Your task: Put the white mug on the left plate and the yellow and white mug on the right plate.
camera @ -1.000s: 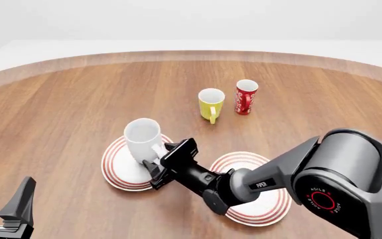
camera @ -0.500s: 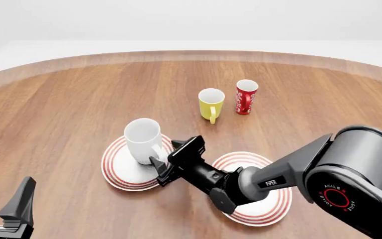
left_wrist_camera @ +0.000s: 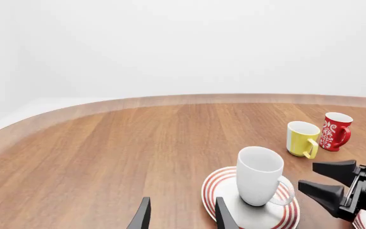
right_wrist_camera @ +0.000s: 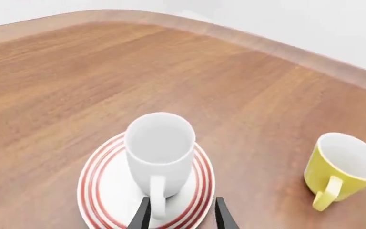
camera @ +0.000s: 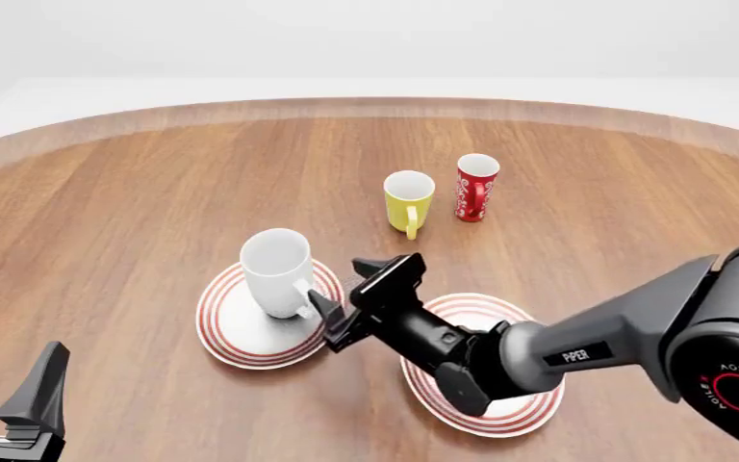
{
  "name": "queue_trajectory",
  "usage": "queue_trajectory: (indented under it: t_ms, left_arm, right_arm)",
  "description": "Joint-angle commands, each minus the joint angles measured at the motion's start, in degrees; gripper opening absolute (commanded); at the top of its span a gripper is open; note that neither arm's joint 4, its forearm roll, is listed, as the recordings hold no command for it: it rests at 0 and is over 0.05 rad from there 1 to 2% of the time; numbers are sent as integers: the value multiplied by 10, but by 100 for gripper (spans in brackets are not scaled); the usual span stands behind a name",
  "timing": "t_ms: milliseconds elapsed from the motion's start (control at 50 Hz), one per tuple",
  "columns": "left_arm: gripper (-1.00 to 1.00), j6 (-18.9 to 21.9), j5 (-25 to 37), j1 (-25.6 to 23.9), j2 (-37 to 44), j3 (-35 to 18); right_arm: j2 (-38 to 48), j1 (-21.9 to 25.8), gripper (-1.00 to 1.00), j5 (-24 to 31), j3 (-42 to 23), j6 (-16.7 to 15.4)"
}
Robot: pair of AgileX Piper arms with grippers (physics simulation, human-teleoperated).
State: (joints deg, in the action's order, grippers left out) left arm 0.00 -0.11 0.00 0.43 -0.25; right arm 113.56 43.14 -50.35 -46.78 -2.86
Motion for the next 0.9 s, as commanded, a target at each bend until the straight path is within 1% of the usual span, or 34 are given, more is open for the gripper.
queue_trajectory:
  t_ms: [20,260,280,900]
  left_arm:
    - [100,0,0,0,0,0]
    - [100,0,0,0,0,0]
    - [100,0,0,0,0,0]
    - [100,0,0,0,0,0]
  right_arm:
    - [-32,-14,100,-16,31,3]
    - [-58,-27,100,-24,49,4]
    - [-59,-26,100,-28,52,-4]
    - [-79,-92,100,-46,63,8]
